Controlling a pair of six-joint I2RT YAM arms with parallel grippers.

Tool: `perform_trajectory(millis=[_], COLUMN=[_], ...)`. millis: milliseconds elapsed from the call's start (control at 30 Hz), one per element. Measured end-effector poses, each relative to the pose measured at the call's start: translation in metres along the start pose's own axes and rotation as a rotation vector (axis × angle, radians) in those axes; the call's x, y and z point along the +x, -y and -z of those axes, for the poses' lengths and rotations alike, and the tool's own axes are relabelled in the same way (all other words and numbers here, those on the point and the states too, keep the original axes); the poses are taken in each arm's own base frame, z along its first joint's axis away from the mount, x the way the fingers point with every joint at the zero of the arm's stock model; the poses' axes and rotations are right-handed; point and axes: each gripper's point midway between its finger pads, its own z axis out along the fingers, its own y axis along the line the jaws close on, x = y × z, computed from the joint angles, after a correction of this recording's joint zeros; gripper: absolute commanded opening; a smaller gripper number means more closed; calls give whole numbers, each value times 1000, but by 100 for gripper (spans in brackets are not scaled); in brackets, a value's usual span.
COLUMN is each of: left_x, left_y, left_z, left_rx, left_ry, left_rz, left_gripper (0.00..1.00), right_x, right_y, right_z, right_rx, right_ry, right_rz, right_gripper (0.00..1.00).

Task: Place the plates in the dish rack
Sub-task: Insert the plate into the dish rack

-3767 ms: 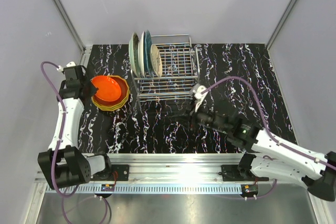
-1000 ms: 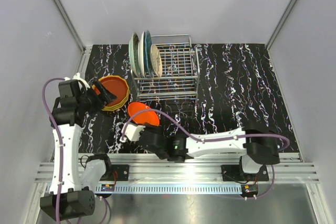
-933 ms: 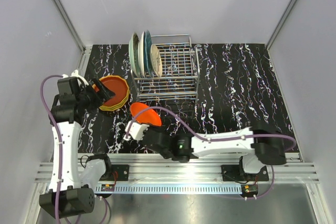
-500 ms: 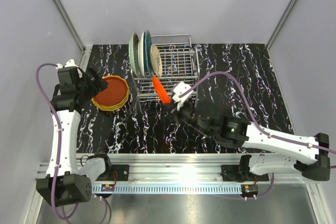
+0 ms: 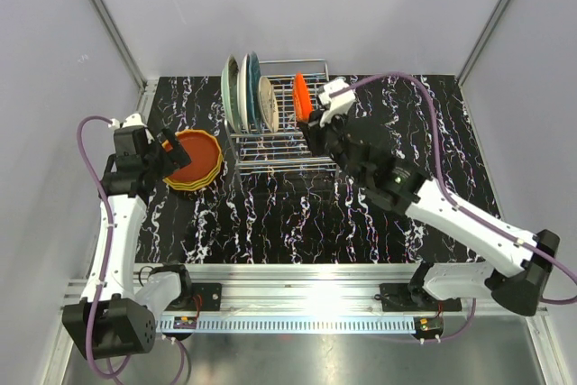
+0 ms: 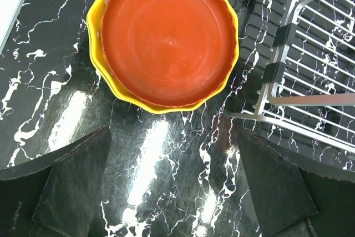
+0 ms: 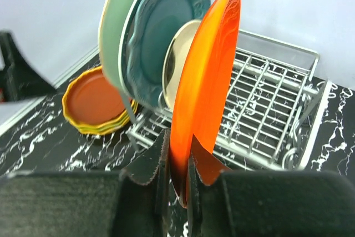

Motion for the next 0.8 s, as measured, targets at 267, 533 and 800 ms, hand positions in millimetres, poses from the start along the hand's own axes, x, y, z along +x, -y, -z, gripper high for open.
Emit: perform_trajectory(millis=[267,533,800], left_x=[-2,-1,-1], left_y=[1,1,4], left_z=[3,4,5], left_rx=[11,18,29], left_ry=[25,27,23], left_rz=[-6,-6,-7], left_gripper=[99,99,99], right_x=[-9,11,34], right_y=[2,-5,-8], right_z=[-51,-82,-99], right_rx=[-2,-4,2], right_ry=[-12,-60,-104], right_rz=[-42,-37,-33], right_gripper=[0,0,0])
